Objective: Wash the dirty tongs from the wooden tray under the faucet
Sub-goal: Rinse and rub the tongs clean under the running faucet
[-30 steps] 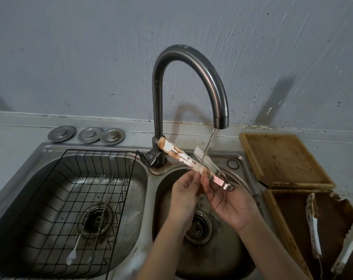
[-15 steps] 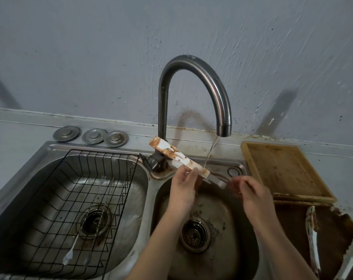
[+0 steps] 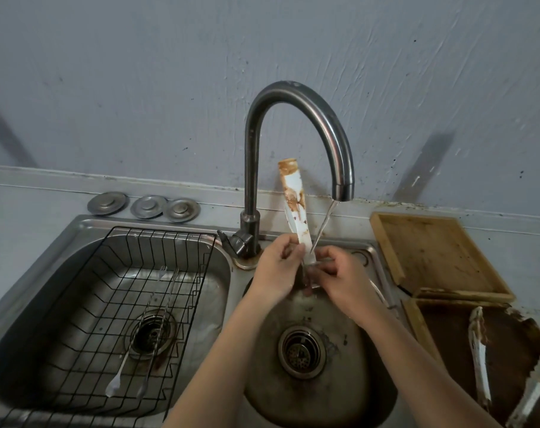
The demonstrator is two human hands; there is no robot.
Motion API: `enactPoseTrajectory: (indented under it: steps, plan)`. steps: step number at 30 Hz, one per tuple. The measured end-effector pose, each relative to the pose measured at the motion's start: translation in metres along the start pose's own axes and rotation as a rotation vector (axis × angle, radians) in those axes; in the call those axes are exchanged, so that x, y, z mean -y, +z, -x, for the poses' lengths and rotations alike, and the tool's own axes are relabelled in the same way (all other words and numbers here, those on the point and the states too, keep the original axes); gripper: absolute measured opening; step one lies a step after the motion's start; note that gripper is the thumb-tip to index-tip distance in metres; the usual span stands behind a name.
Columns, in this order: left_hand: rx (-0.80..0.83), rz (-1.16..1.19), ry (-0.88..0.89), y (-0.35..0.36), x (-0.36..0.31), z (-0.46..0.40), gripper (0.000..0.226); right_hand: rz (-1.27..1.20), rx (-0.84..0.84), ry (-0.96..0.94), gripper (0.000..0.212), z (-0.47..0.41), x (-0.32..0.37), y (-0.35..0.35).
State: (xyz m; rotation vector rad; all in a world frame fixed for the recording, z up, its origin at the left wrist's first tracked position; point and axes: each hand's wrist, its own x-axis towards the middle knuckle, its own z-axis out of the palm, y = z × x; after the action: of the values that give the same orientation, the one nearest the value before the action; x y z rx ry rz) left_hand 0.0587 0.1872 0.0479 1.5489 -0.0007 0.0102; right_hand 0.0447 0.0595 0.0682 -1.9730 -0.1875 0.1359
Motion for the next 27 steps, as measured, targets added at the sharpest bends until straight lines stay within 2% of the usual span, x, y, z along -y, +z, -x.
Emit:
enactPoseTrajectory:
  steps: [1, 3, 4, 7, 9, 11, 14, 17, 20, 22, 25, 27]
  plan:
    - [0.001, 0.016, -0.001, -0.001, -0.001, 0.0, 0.012, 0.065, -0.027, -0.044, 0.002, -0.001, 0.0, 0.001]
    - [0.001, 0.024, -0.013, -0.003, 0.003, -0.004, 0.026, 0.177, -0.045, -0.091, 0.019, -0.003, 0.0, 0.002]
    - [0.002, 0.026, -0.022, -0.004, 0.003, -0.005, 0.027, 0.182, -0.024, -0.081, 0.02, -0.004, 0.0, 0.002]
    - [-0.008, 0.087, -0.07, -0.003, 0.003, -0.004, 0.013, 0.05, 0.089, -0.014, 0.016, -0.004, -0.005, 0.001]
    - [-0.02, 0.084, -0.083, 0.001, 0.007, -0.003, 0.018, 0.017, 0.103, 0.016, 0.019, -0.003, -0.008, 0.002]
    - [-0.028, 0.044, -0.081, 0.004, 0.009, -0.003, 0.02, 0.04, 0.076, 0.011, 0.013, -0.002, -0.007, 0.002]
    - [-0.012, 0.069, -0.095, 0.004, 0.01, -0.002, 0.017, 0.219, 0.023, -0.054, 0.027, -0.001, -0.005, -0.001]
    - [-0.022, 0.038, -0.063, 0.004, 0.011, -0.002, 0.016, 0.189, 0.139, -0.007, 0.015, 0.001, -0.003, -0.006]
    - [-0.074, -0.071, 0.005, 0.004, 0.009, -0.006, 0.015, 0.097, 0.197, 0.025, 0.032, 0.003, -0.007, -0.009]
    - [-0.079, -0.104, 0.042, 0.003, 0.004, -0.007, 0.014, 0.09, 0.186, 0.0, 0.028, 0.002, -0.01, -0.007]
    - [-0.07, -0.136, 0.075, 0.004, 0.0, -0.005, 0.018, 0.128, 0.133, -0.034, 0.008, 0.002, -0.01, -0.006]
    - [-0.038, -0.109, 0.054, 0.005, -0.001, -0.001, 0.021, 0.145, 0.057, -0.03, 0.021, 0.002, -0.007, -0.007]
